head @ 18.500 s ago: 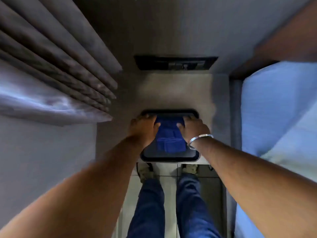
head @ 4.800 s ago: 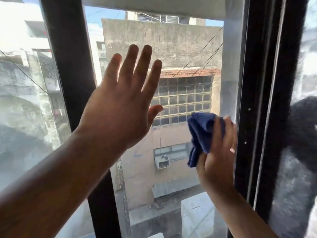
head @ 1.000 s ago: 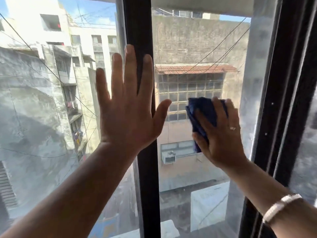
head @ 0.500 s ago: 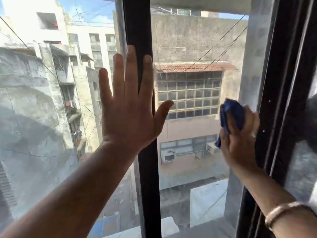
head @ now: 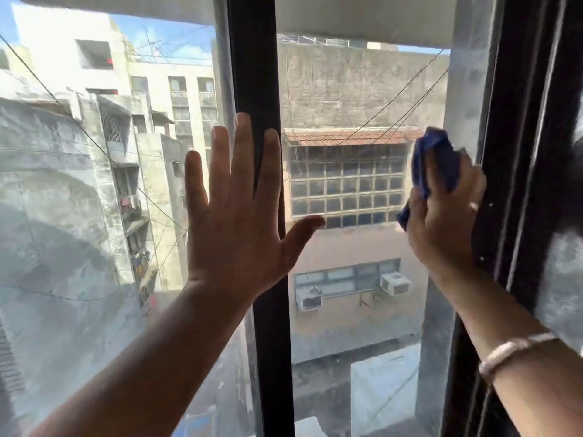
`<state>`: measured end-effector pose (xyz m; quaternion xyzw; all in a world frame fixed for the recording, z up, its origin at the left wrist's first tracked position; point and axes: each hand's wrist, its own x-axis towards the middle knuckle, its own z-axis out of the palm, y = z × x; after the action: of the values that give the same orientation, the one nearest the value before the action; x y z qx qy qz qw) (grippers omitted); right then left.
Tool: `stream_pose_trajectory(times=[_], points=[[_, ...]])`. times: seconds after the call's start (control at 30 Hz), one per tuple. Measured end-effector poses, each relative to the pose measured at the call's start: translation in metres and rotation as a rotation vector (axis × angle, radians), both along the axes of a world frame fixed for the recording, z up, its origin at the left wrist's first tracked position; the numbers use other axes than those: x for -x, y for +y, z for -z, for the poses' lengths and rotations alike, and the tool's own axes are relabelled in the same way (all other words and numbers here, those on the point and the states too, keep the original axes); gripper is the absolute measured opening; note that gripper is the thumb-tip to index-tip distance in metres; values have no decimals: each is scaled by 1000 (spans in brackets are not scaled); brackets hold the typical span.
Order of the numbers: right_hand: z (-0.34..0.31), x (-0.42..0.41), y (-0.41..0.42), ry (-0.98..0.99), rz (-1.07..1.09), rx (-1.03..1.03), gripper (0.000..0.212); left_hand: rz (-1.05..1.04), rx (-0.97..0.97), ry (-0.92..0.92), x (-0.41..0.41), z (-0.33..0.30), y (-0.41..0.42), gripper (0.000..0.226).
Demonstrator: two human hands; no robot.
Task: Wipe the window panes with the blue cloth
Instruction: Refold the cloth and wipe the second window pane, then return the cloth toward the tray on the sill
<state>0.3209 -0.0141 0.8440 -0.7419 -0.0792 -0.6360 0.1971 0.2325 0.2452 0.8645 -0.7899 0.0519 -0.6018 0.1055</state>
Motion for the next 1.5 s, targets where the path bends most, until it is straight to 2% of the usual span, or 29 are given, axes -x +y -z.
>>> stream_pose_trajectory(times=[0.07,0.13,0.23,0.3,0.4,0.53,0.63,0.7,0.73,0.8,0.87,0.93,1.0,1.07,1.17,1.23,1.33,1.37,1.43,1.5], points=[[-21,-4,11,-38,3,-164,53,4,-2,-6,0,-1,0,93],[-4,-1,44,-80,-5,-172,53,9,-3,-19,-1,0,2,93],[83,17,92,-52,-80,148,50,-4,-15,-37,-5,1,4,91],[136,33,103,66,-113,347,59,-22,-19,-27,-6,0,4,90],[153,46,87,194,-251,450,74,-24,-12,-17,-4,2,3,91],[128,59,64,345,-526,369,68,-4,-5,-7,-1,3,2,88],[116,64,63,326,-514,254,81,27,-29,-3,0,6,3,81],[110,70,64,397,-415,132,93,62,-77,-15,2,9,5,74],[107,74,64,415,-330,96,88,92,-117,-16,3,11,6,70],[99,83,63,414,-163,120,64,183,-215,-25,6,14,7,65],[93,99,63,482,-144,87,44,363,-314,28,12,21,3,59],[93,121,63,530,-168,19,32,593,-363,226,22,37,-5,55],[102,152,58,552,-178,-81,26,762,-278,480,34,61,-18,55],[118,189,47,614,-173,-181,28,859,-89,737,46,90,-32,52],[155,247,29,771,-163,-358,34,1155,235,1149,58,151,-61,23],[186,284,18,873,-164,-524,44,1288,449,1392,69,200,-83,18],[253,352,-8,1100,-344,-926,65,1349,644,1778,106,291,-124,19],[277,374,-15,1157,-417,-1111,65,1326,716,1900,120,323,-136,20],[337,411,-31,1132,-449,-1468,50,1257,827,2094,155,393,-162,22],[409,440,-40,1018,-265,-1765,30,1160,960,2221,192,462,-180,23]])
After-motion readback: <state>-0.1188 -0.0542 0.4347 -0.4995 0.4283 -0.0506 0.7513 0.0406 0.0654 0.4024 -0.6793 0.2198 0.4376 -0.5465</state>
